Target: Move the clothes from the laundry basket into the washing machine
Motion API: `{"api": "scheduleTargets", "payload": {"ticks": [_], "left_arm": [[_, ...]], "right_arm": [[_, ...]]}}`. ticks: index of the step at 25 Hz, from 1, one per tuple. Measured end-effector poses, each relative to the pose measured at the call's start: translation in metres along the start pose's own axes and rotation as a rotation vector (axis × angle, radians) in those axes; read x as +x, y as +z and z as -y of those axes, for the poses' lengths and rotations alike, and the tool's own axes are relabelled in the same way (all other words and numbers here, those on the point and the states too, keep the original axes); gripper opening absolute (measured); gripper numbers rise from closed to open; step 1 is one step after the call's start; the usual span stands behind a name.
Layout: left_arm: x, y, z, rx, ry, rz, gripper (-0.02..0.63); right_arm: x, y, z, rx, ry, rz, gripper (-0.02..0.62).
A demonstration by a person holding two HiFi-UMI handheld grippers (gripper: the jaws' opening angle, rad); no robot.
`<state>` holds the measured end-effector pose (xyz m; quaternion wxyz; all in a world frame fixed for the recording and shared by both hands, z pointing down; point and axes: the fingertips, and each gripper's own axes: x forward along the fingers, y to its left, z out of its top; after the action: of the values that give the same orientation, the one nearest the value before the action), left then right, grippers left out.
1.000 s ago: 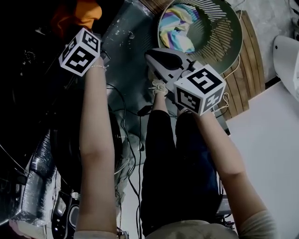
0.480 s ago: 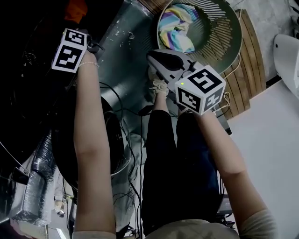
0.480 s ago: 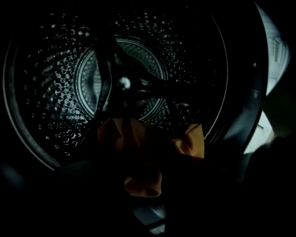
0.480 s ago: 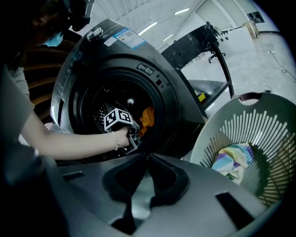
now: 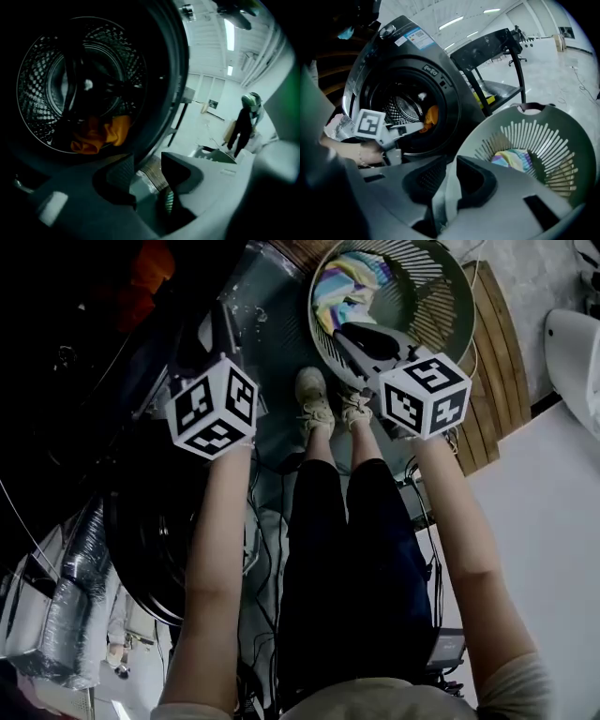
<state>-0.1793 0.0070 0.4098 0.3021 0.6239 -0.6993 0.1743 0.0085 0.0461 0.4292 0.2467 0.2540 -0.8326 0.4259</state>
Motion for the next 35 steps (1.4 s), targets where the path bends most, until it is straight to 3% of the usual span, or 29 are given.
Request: {"api": "scheduleTargets", "payload": {"ticks": [3,6,7,11,15,18,19,22,23,28,32,33,35], "left_arm": [[-0.024,-0.029,0.047,0.045,-0.132,-0.068,0.165],[-0.040,-0.058,0.080,0.037,-0.219,-0.145,0.021],[-0.043,-0.066,0.089,0.026,-0.245,-0.168,0.011],[-0.041,-0.086,0.115,0.002,-0.341,-0.229,0.011],[-0.034,-0.101,0.117,0.028,-0.395,-0.273,0.011],[-0.027,-0.112,0.117,0.061,-0.428,-0.291,0.011],[-0.023,-0.115,0.117,0.074,-0.434,-0.290,0.011],[-0.020,-0.126,0.116,0.085,-0.428,-0.313,0.011],[-0.020,-0.130,0.117,0.094,-0.423,-0.324,0.011],[-0.028,-0.140,0.130,0.161,-0.425,-0.352,0.011],[-0.038,-0.135,0.154,0.134,-0.487,-0.361,0.012],[-0.041,-0.131,0.162,0.131,-0.514,-0.355,0.032],[-0.048,-0.122,0.175,0.146,-0.565,-0.339,0.203]], "right_arm": [[0.012,-0.017,0.036,-0.026,-0.064,-0.077,0.038],[0.038,-0.052,0.071,-0.033,-0.100,-0.217,0.137],[0.047,-0.065,0.081,-0.035,-0.106,-0.267,0.143],[0.078,-0.115,0.118,-0.063,-0.127,-0.447,0.183],[0.104,-0.167,0.135,-0.130,-0.110,-0.630,0.202],[0.113,-0.185,0.159,-0.237,-0.185,-0.698,0.199],[0.116,-0.186,0.164,-0.244,-0.192,-0.697,0.188],[0.122,-0.190,0.157,-0.167,-0.154,-0.667,0.039],[0.121,-0.188,0.153,-0.138,-0.136,-0.642,0.017],[0.094,-0.128,0.127,0.042,-0.047,-0.319,0.012],[0.043,-0.068,0.094,0.040,0.034,-0.108,0.012],[0.030,-0.054,0.086,0.030,0.043,-0.066,0.012],[0.005,-0.028,0.064,0.008,0.056,0.012,0.012]]}}
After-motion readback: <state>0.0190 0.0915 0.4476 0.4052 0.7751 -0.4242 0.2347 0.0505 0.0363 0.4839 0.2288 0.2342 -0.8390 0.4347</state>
